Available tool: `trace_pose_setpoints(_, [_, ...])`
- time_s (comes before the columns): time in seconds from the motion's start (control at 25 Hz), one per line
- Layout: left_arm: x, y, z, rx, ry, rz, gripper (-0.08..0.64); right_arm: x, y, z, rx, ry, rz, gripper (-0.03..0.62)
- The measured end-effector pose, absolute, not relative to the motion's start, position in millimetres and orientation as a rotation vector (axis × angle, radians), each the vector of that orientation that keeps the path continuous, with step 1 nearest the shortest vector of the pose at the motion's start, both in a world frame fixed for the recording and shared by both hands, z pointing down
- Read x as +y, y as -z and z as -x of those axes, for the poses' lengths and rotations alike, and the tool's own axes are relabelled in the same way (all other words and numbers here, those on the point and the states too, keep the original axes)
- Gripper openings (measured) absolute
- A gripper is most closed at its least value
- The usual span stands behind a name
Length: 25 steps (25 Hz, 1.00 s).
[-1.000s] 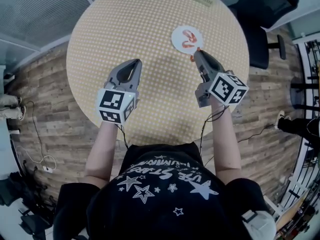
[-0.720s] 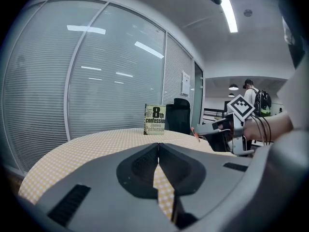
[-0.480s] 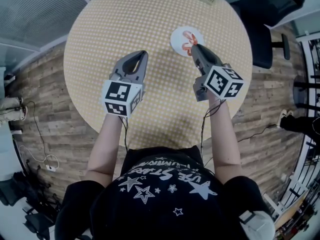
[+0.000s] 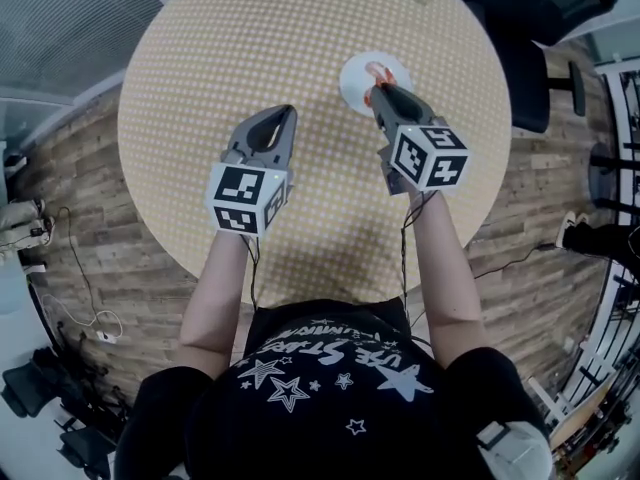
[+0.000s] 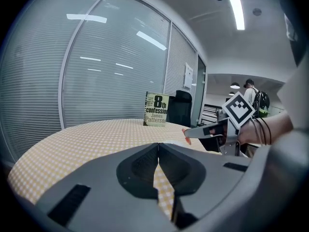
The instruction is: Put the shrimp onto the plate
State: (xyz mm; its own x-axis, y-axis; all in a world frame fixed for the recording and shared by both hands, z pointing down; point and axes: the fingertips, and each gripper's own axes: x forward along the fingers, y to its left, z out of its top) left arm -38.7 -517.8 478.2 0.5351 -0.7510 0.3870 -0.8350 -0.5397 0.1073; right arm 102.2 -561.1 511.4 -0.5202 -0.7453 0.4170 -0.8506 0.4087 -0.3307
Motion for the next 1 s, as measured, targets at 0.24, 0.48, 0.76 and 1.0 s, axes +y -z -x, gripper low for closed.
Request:
trace_pose_setpoints(0.24, [-526, -497, 35, -1.304, -0.451, -2.478, 0.011, -577, -527, -94, -2.424, -0.748, -1.388, 0.07])
trace_pose_setpoints(0.48, [-535, -512, 39, -1.291, -0.478, -2.459, 0.011, -587, -549, -88, -2.369, -0.773, -1.356, 0.071])
trace_pose_setpoints(0.76, [-540, -523, 41, -1.28, -0.495, -2.437, 0.011, -597, -569, -84, -2.277, -0.754, -1.336, 0.071])
trace_pose_setpoints(1.0, [-542, -529, 42, -1.264, -0.499, -2.427, 0.011, -605, -583, -80, -2.21, -0.748, -1.331, 0.071])
